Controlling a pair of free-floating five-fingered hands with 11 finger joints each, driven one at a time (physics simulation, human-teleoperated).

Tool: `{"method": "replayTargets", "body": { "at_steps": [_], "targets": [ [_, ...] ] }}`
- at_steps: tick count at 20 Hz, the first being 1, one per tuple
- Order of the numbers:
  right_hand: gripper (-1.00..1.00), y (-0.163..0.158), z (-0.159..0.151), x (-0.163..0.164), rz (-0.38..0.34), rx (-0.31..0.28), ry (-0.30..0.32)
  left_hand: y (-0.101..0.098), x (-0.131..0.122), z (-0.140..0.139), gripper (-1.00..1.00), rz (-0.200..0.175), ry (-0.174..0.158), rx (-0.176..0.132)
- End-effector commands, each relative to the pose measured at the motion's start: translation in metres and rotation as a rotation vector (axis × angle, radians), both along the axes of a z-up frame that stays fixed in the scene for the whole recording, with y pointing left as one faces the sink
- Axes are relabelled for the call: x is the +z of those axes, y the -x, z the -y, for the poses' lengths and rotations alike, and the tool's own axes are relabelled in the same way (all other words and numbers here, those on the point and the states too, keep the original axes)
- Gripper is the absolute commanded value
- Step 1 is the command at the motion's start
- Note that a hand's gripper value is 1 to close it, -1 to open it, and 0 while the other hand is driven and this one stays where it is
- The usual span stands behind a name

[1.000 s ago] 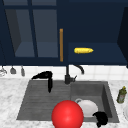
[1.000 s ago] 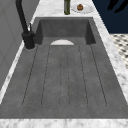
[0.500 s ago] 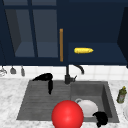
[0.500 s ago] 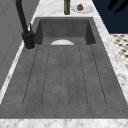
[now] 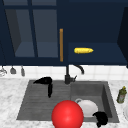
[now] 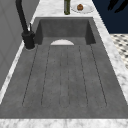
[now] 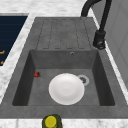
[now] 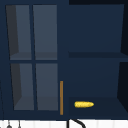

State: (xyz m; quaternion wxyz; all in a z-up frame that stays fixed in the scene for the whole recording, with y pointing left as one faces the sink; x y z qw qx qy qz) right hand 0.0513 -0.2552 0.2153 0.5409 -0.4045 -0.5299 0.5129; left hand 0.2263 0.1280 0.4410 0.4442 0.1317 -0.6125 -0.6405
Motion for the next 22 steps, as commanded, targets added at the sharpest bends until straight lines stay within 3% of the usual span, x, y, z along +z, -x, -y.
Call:
{"method": "replayTargets", "body": {
  "at_steps": [1,6,7,8,9,15,22],
  "targets": [
    [0.0,0.0,0.0,0.0,0.0,0.0,0.0,0.024,-0.026,-0.016,-1.0,0.029,0.006,-0.055],
    [0.0,0.0,0.0,0.0,0.0,0.0,0.0,0.051,-0.06,-0.042,-1.0,0.051,0.022,-0.059],
    [0.0,0.0,0.0,0.0,0.0,0.0,0.0,0.051,-0.062,-0.04,-1.0,0.065,0.014,-0.095],
    [0.0,0.0,0.0,0.0,0.0,0.0,0.0,0.051,-0.065,-0.042,-1.0,0.071,0.01,-0.112],
    [0.0,0.0,0.0,0.0,0.0,0.0,0.0,0.047,-0.067,-0.039,-1.0,0.055,-0.002,-0.131],
    [0.0,0.0,0.0,0.0,0.0,0.0,0.0,0.048,-0.087,-0.041,-1.0,0.043,-0.006,-0.156],
    [0.0,0.0,0.0,0.0,0.0,0.0,0.0,0.049,-0.111,-0.041,-1.0,0.043,0.025,-0.202]
  ]
}}
